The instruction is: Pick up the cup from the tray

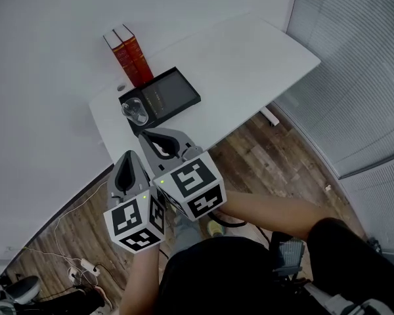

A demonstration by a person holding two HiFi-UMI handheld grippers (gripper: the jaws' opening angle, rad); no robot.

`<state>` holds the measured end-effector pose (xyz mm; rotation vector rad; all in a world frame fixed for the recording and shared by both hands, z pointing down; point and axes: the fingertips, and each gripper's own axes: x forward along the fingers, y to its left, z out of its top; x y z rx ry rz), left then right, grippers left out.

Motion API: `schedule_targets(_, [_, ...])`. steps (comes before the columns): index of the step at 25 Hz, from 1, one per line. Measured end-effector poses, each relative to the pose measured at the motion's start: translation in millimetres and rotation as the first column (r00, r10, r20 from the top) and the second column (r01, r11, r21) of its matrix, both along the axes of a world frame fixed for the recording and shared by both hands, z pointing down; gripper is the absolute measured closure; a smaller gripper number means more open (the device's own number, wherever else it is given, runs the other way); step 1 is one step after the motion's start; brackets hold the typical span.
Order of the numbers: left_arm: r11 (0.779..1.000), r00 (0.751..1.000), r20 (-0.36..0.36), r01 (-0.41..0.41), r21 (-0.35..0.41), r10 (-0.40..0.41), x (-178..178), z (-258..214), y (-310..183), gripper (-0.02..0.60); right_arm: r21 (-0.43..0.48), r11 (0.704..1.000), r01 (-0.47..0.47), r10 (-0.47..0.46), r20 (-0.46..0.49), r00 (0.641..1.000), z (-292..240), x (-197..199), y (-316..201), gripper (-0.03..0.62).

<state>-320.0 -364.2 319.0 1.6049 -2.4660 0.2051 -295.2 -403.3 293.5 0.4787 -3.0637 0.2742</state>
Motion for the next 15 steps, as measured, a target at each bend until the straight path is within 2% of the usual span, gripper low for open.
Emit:
schedule_targets(8, [1.0, 0.999, -0.042, -0.016, -0.025, 0.015, -37.4, 21.9, -23.9, 0.581, 0.002, 1.0, 0.007, -0.007, -0.074, 0.997, 23.6, -40.3, -20.8, 0.579])
schedule_targets(15, [0.994, 0.999, -0.045, -0.032, -0.103, 0.028, -70.3, 48.0, -43.2, 0.581, 0.012, 1.0, 0.02, -0.018, -0.174, 0.985, 62.2, -76.4, -37.5, 0.579])
